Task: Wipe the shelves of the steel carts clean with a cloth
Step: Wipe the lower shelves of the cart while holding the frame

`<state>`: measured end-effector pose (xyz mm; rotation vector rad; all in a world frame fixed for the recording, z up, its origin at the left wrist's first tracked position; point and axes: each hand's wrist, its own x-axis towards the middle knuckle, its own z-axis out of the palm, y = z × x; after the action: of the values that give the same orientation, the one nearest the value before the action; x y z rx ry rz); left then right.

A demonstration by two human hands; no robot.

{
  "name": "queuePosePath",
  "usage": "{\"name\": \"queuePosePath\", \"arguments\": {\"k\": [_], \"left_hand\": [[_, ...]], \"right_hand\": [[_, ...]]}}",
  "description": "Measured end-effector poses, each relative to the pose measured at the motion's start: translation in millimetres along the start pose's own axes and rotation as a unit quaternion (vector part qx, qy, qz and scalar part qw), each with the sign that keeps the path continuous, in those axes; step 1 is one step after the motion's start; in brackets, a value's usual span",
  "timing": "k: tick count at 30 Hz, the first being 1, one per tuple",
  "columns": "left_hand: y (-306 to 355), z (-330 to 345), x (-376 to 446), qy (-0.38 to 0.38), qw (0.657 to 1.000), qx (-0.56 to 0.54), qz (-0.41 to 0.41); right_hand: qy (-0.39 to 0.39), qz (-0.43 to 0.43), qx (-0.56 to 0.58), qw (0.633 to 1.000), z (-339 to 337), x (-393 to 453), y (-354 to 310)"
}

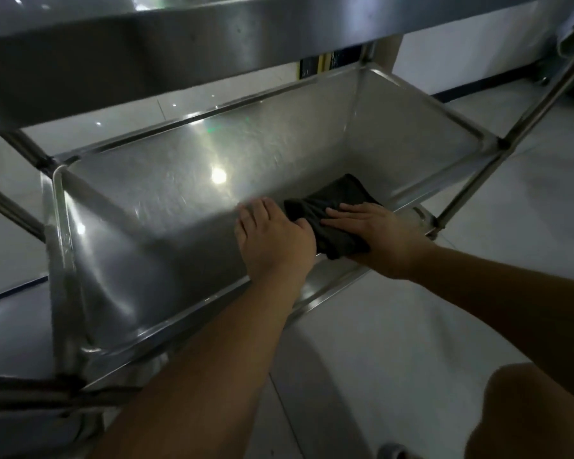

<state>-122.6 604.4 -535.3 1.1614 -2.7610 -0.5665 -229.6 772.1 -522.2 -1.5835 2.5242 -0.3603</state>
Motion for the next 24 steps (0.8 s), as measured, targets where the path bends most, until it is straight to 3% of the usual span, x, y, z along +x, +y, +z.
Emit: {"name": "queuePosePath", "arguments": {"k": [12, 17, 20, 22, 24], "left_hand": [[-4.4, -11.1, -5.8, -0.007, 1.0, -0.028, 0.006], [-7.0, -24.2, -35.8, -0.002, 0.996, 0.031, 0.08], [-14.0, -24.1, -68.2, 0.014, 0.994, 0.021, 0.103], [-22.6, -20.0, -88.3, 0.019, 0.992, 0.013, 0.126], [-34.8, -12.1, -103.4, 0.045, 0.986, 0.019, 0.157]], "right_hand": [[0.133, -0.09, 0.085, 0.983, 26.2, -33.4, -0.6], [0.146, -0.154, 0.086, 0.973, 23.1, -48.7, 6.9], [0.115, -0.227, 0.082, 0.964, 23.2, -61.3, 14.5], [0.045, -0.263, 0.049, 0.962, 31.1, -65.6, 23.1], [-0.056, -0.215, 0.03, 0.975, 40.1, -58.9, 29.2]]}}
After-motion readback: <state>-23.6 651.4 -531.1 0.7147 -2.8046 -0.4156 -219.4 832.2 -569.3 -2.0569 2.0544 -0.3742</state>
